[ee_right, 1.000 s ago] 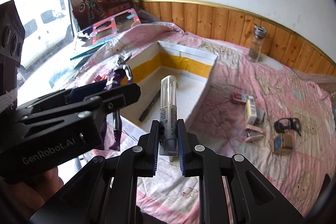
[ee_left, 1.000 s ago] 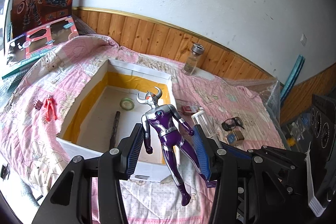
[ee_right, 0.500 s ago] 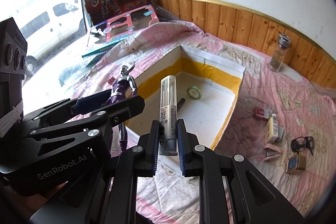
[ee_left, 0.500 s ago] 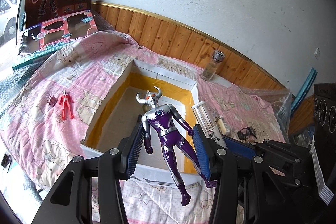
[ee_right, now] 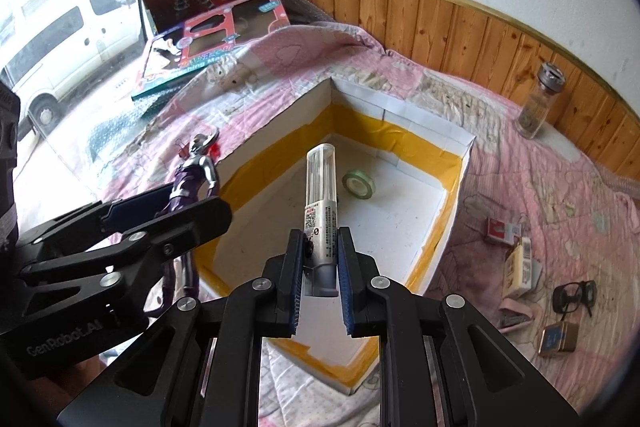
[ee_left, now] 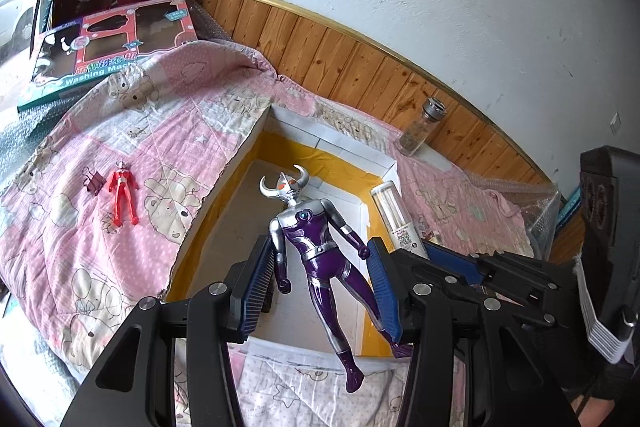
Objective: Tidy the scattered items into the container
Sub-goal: 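Carry the purple figure and white tube over the white box with both grippers, then open both grippers to drop the figure and tube into the box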
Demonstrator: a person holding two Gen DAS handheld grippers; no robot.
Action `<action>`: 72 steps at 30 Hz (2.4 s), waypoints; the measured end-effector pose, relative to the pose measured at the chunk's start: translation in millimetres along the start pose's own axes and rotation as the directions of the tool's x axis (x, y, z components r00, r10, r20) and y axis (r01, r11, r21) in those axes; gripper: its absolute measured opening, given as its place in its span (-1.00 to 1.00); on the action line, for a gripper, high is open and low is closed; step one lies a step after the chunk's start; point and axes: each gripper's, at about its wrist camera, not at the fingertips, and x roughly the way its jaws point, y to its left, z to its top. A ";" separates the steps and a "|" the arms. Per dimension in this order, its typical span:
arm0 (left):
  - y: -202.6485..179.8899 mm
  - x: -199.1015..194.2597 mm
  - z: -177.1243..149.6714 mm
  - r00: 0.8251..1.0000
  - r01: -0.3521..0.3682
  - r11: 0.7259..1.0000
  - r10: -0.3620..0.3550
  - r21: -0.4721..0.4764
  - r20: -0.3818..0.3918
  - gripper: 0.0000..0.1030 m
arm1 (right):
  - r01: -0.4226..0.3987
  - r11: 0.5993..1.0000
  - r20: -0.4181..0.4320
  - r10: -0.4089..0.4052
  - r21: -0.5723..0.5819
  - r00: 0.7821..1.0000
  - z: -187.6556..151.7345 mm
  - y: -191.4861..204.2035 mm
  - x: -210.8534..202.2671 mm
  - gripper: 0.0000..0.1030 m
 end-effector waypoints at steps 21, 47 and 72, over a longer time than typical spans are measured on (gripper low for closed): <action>3.5 71.0 11.8 0.992 0.016 1.000 -0.016 0.003 -0.126 -0.05 | -0.018 0.998 -0.113 0.025 0.061 0.993 48.5 -46.4 77.9 -0.79; -8.7 117.9 -7.4 0.956 0.045 0.999 -0.050 -0.023 -0.290 0.05 | -0.067 0.997 -0.126 0.071 0.042 0.989 61.1 -67.1 98.9 -0.81; -21.4 83.0 -12.2 0.968 0.028 0.999 -0.019 0.031 -0.252 0.05 | 0.042 0.996 -0.041 -0.045 -0.085 0.998 45.6 -29.0 43.1 -0.81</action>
